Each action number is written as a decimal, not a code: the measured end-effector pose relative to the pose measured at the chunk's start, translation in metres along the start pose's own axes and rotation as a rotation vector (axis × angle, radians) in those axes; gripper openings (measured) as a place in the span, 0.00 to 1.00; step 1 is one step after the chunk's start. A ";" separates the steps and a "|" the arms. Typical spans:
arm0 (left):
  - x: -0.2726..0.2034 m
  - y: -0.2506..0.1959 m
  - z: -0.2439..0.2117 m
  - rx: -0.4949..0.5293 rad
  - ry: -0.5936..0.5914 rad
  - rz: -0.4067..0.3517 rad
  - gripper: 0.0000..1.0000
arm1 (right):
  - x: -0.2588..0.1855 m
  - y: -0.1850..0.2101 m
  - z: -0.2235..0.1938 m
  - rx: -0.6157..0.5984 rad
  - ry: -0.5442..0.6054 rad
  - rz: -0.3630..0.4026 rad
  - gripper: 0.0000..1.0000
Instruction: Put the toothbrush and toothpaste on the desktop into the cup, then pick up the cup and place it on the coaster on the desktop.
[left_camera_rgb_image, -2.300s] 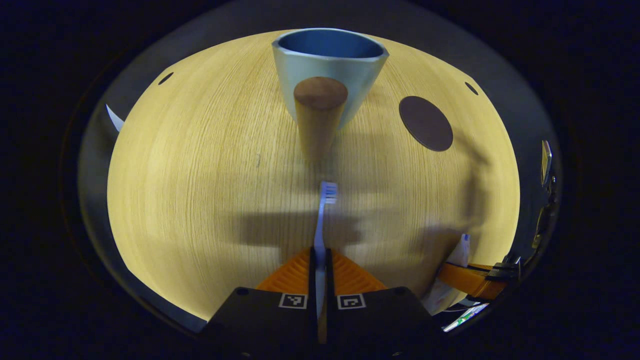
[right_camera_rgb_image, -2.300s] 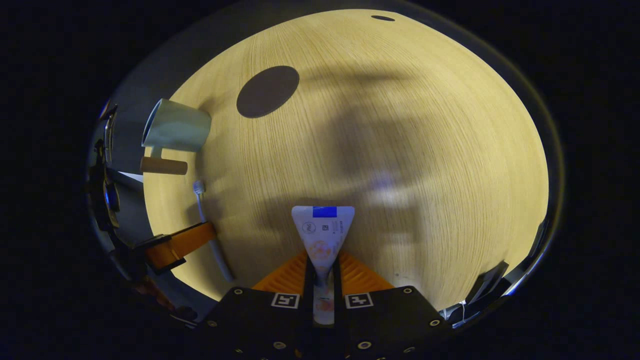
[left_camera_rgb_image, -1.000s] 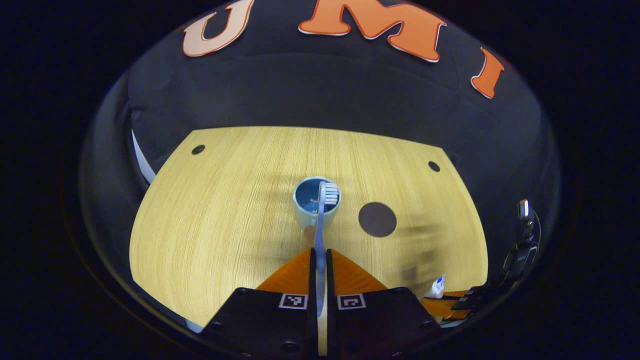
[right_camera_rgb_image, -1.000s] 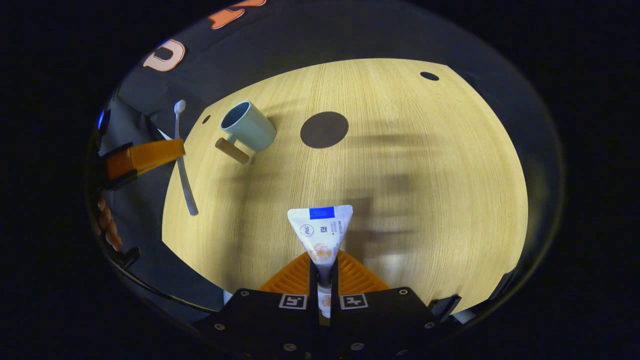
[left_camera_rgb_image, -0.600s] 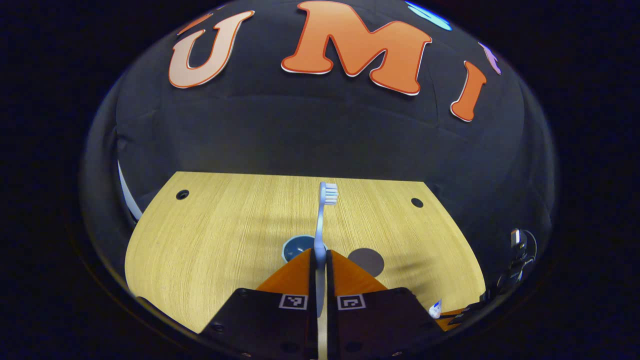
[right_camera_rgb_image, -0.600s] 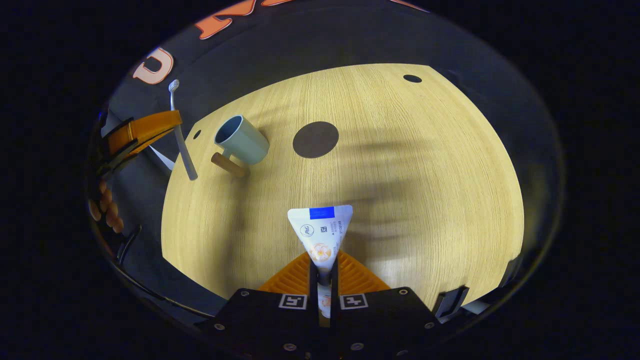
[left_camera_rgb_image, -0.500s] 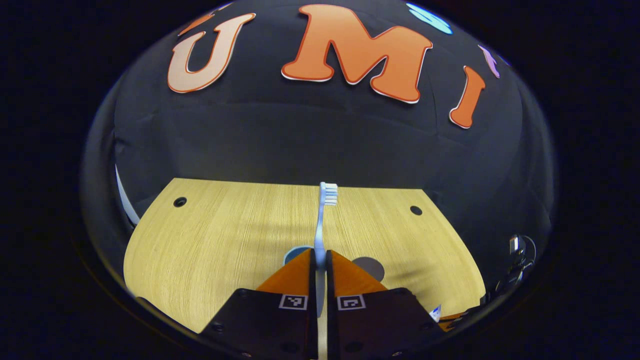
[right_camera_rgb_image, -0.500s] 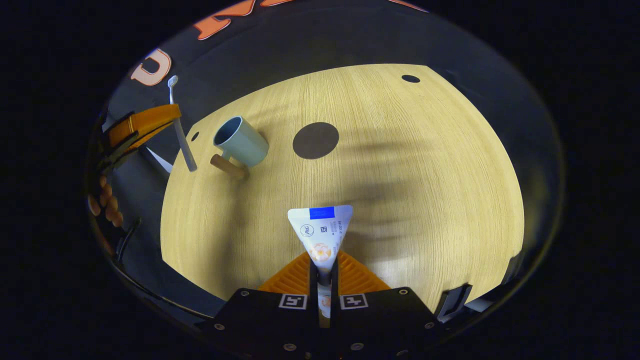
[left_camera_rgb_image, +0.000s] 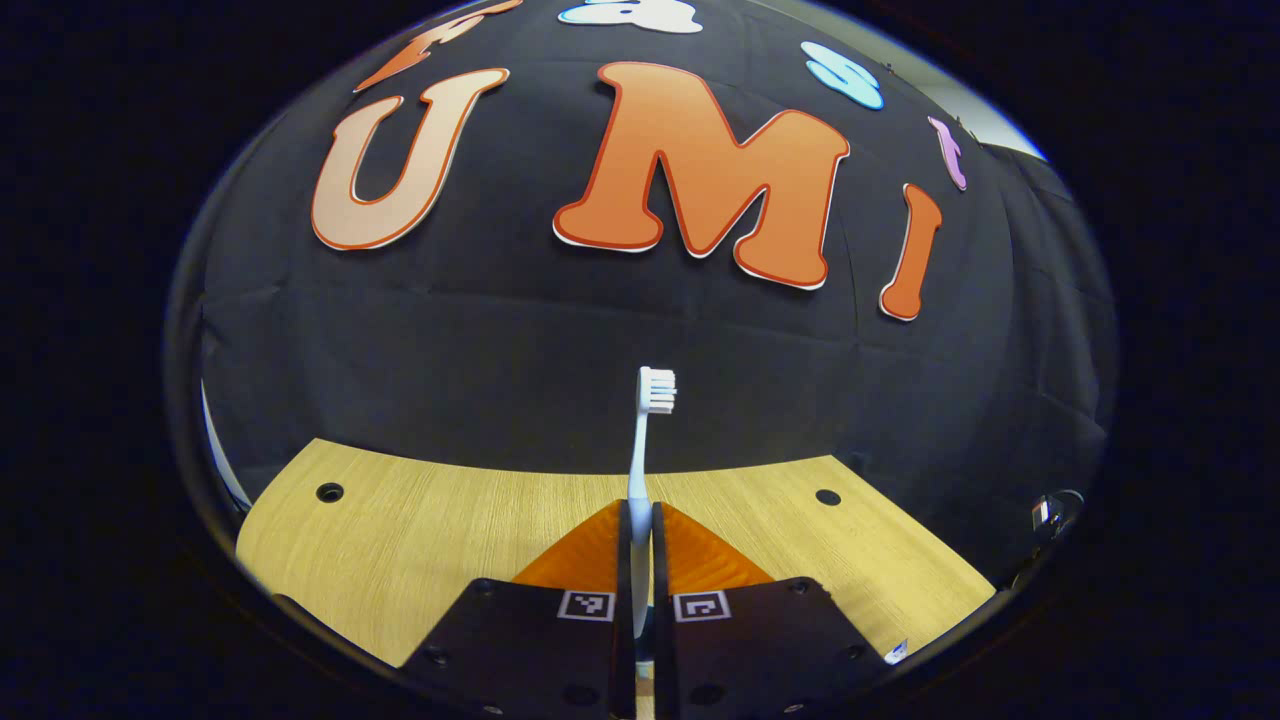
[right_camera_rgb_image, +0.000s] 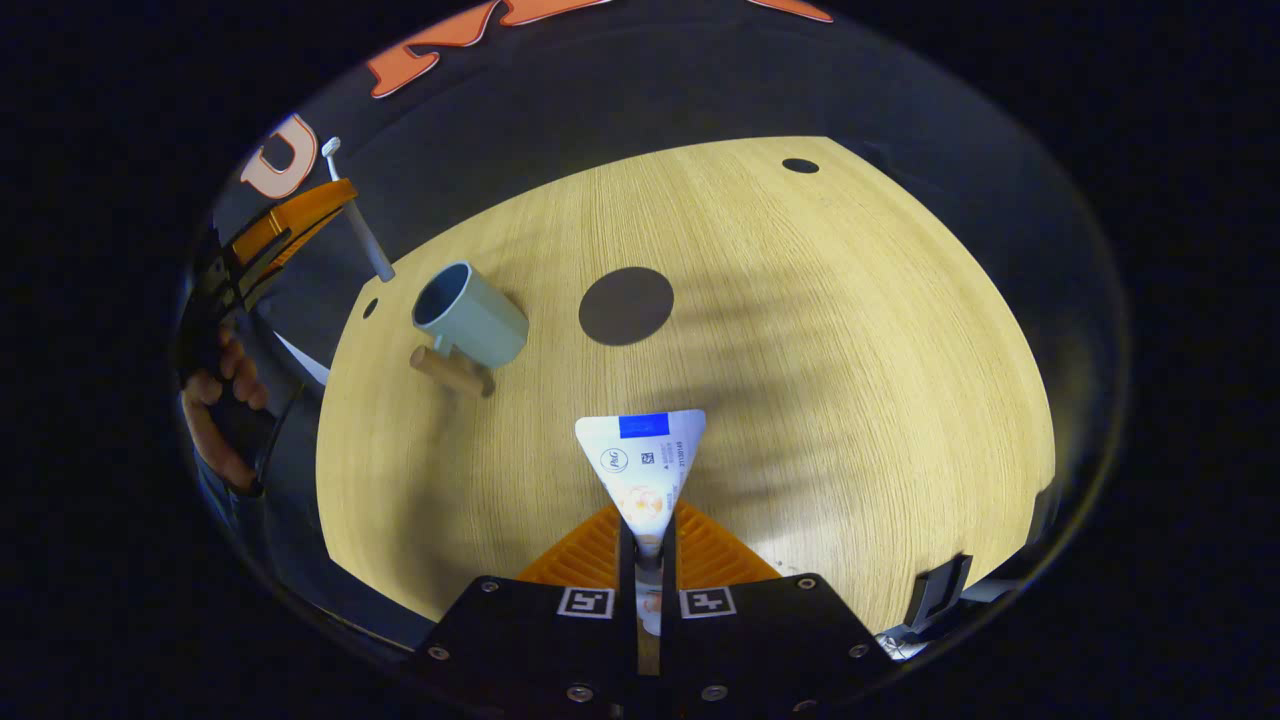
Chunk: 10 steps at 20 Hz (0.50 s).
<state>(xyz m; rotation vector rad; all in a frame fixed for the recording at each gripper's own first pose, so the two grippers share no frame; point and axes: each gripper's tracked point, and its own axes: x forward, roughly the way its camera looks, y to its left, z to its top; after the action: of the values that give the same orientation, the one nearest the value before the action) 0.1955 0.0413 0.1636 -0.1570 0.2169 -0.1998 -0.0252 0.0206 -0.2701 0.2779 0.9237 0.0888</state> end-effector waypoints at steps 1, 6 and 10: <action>0.005 0.002 0.001 -0.008 -0.019 -0.009 0.07 | 0.001 0.001 -0.002 0.007 -0.015 -0.001 0.10; 0.021 0.005 -0.015 -0.010 -0.052 -0.048 0.07 | 0.006 0.001 0.000 0.004 -0.081 -0.027 0.05; 0.031 0.001 -0.038 0.002 -0.075 -0.084 0.07 | 0.011 0.002 -0.002 0.016 -0.088 -0.022 0.10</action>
<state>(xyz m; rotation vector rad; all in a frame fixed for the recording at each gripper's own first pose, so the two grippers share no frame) 0.2167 0.0311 0.1211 -0.1719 0.1355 -0.2772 -0.0206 0.0253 -0.2791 0.2844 0.8403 0.0485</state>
